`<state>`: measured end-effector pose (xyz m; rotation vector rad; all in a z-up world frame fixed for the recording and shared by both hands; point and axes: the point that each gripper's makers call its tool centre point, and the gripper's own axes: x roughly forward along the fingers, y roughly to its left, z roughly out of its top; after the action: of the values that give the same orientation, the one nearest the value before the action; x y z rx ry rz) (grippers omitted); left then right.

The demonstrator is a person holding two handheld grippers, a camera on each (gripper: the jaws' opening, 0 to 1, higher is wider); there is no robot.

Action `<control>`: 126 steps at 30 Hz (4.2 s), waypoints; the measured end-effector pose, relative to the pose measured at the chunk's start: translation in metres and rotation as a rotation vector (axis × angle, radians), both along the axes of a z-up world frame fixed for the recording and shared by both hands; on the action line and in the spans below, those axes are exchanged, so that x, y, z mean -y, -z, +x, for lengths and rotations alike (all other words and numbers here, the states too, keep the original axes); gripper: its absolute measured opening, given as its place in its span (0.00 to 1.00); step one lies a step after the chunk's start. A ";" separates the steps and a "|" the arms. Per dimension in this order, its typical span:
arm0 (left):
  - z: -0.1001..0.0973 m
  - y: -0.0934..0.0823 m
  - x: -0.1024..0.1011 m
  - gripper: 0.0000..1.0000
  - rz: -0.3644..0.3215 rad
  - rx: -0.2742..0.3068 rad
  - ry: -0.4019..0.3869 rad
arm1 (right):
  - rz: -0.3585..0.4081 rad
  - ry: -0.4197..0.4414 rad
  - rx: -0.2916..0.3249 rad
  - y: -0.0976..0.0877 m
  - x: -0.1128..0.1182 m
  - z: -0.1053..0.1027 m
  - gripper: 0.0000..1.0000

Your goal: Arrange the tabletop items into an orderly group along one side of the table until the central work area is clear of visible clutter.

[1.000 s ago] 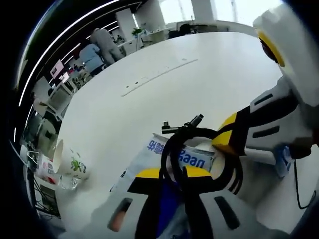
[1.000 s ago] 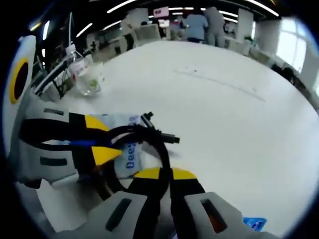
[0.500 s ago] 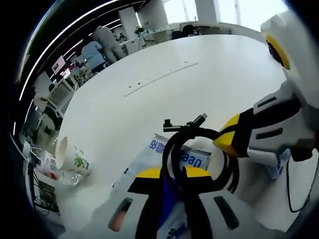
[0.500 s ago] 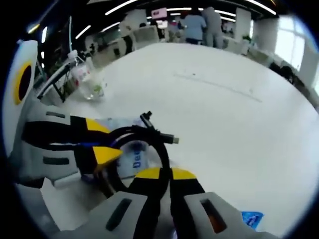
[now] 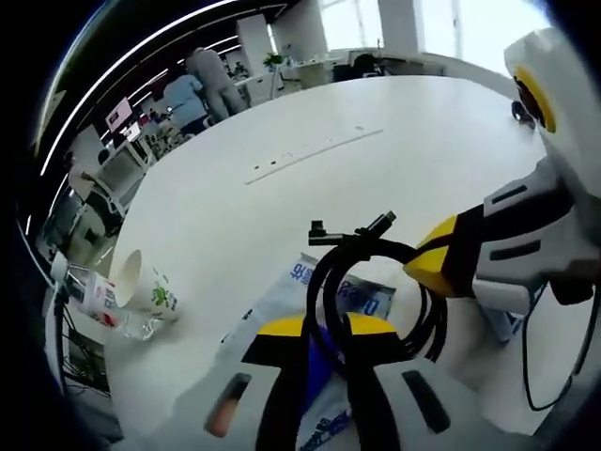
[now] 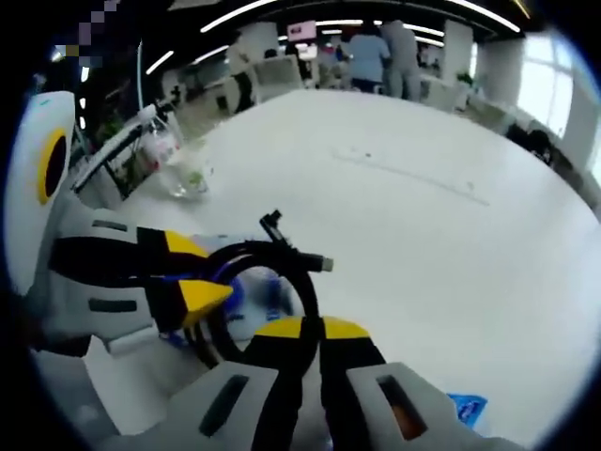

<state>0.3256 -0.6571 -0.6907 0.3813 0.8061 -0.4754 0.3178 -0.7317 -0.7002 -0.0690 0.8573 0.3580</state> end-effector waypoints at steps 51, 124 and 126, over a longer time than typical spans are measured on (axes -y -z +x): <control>-0.091 0.011 -0.021 0.12 -0.077 -0.067 -0.051 | 0.021 -0.088 -0.030 -0.001 -0.021 -0.093 0.01; -0.117 0.016 -0.060 0.12 -0.264 -0.079 -0.154 | 0.006 -0.132 -0.052 0.014 -0.026 -0.120 0.18; -0.113 0.012 -0.064 0.14 -0.271 -0.071 -0.162 | 0.015 -0.124 -0.039 0.011 -0.026 -0.117 0.22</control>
<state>0.2121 -0.5931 -0.7030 0.0477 0.8211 -0.4414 0.2008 -0.7058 -0.7112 -0.1017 0.8911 0.4830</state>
